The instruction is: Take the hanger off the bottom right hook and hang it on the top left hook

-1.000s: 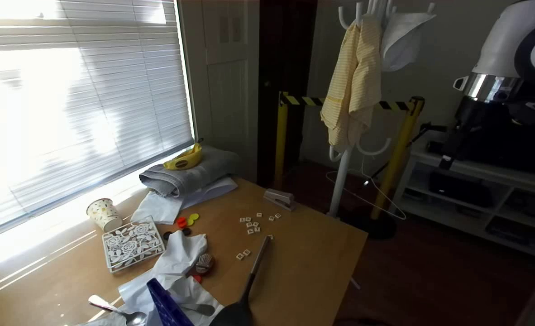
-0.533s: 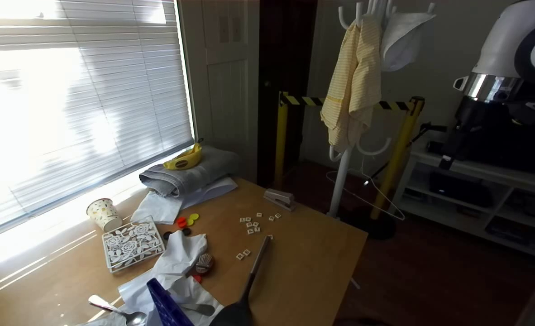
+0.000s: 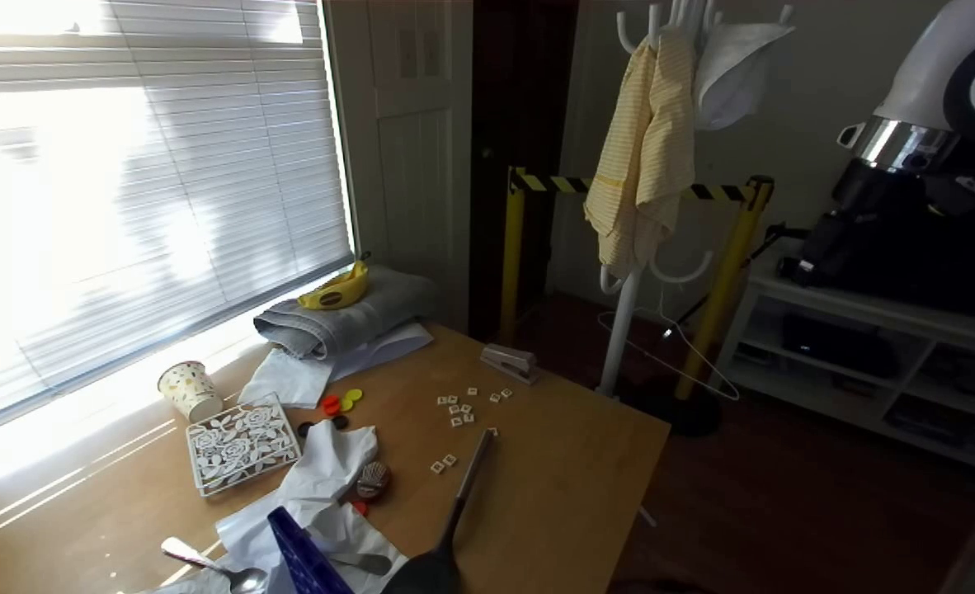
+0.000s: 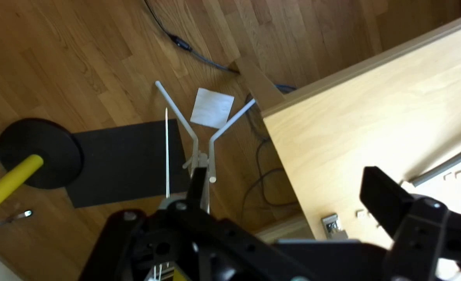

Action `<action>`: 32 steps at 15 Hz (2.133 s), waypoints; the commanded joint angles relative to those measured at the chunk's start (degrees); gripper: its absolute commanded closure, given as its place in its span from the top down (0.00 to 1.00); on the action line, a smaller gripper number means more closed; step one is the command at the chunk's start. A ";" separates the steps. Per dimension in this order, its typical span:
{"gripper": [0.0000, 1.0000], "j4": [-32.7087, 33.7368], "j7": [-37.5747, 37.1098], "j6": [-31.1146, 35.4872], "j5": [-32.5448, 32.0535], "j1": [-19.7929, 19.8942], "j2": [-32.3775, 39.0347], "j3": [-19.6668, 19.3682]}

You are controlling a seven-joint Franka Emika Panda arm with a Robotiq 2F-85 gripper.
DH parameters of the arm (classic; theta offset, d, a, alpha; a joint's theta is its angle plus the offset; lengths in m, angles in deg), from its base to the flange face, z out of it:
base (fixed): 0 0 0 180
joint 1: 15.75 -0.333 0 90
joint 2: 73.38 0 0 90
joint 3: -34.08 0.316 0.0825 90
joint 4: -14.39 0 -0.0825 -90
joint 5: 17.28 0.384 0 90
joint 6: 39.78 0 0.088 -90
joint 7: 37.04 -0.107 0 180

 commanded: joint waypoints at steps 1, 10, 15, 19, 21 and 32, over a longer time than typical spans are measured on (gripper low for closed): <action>1.00 0.16 2.81 10.24 0.83 1.26 3.67 -3.83; 1.00 -4.67 -2.50 45.31 -4.31 6.93 20.36 -3.18; 1.00 -5.37 -7.43 52.90 -10.01 10.46 25.23 -2.34; 1.00 -4.67 -9.14 54.57 -11.26 12.24 27.70 -1.08; 1.00 -4.66 -9.60 56.05 -12.74 12.67 28.74 -0.77; 1.00 -0.84 -19.41 63.41 -31.13 10.66 44.08 -5.66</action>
